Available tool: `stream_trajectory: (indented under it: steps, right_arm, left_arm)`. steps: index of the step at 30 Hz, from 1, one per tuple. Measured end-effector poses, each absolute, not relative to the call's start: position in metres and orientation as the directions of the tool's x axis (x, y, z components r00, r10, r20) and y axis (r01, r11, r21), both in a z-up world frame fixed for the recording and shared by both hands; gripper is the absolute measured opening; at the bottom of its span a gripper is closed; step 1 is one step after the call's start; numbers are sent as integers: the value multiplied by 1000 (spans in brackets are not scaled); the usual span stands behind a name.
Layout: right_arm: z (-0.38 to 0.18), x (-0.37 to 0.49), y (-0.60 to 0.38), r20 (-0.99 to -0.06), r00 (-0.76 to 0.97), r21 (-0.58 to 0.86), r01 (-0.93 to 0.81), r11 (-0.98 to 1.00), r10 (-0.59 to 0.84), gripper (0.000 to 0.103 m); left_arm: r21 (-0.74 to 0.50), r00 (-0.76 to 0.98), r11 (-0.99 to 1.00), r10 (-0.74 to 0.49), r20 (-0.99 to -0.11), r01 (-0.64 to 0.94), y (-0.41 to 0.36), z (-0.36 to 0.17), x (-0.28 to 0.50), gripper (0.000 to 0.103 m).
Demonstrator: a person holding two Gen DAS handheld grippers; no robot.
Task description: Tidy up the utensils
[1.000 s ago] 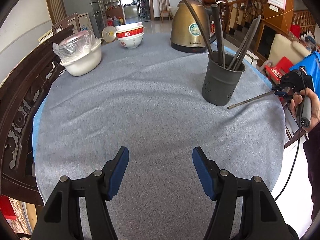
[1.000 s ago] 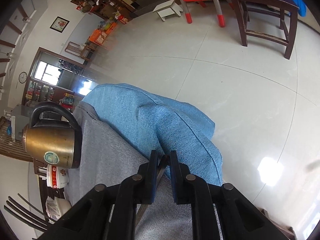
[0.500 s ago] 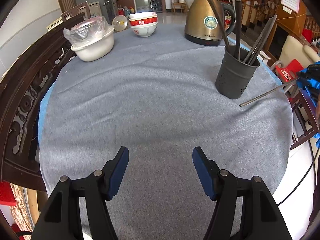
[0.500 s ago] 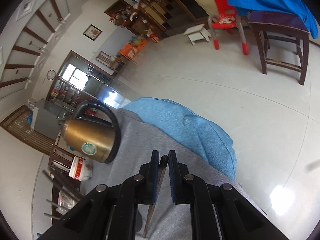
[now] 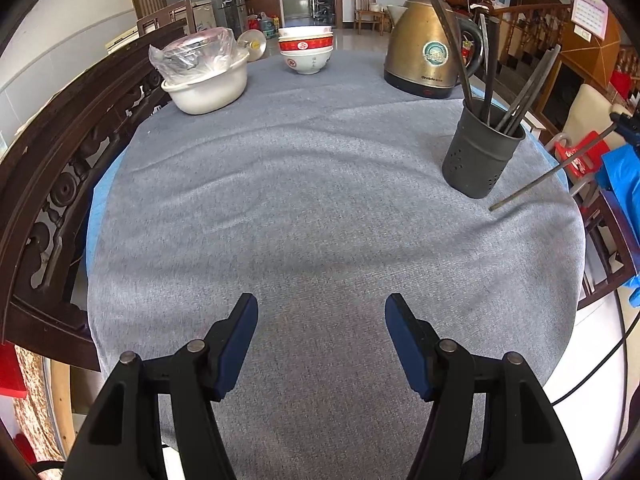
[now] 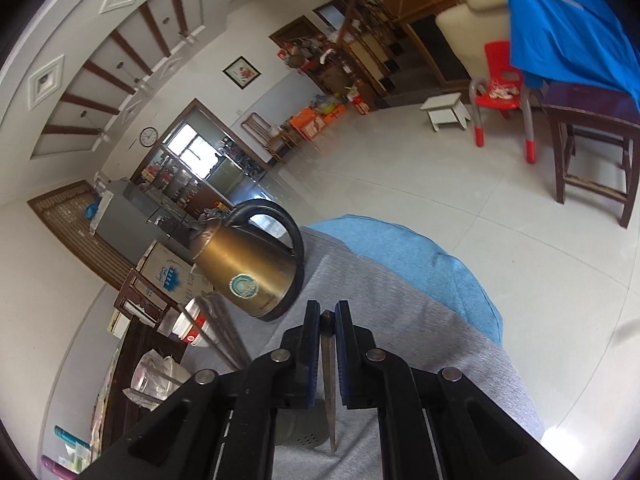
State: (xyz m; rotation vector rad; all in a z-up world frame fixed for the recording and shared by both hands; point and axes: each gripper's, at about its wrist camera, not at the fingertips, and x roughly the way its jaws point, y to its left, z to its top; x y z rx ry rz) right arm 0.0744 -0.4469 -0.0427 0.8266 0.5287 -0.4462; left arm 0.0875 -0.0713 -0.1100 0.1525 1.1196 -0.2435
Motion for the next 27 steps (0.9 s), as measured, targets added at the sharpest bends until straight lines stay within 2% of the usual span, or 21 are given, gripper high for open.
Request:
stream_trajectory:
  steps: [14, 27]
  right_arm:
    - [2, 70, -411, -546, 813, 501, 511, 698, -204, 8]
    - [67, 54, -388, -461, 863, 460, 434, 775, -209, 8]
  left_arm:
    - [-30, 412, 968, -133, -902, 249, -58, -111, 86, 67]
    - [-45, 409, 968, -146, -901, 247, -54, -111, 85, 67]
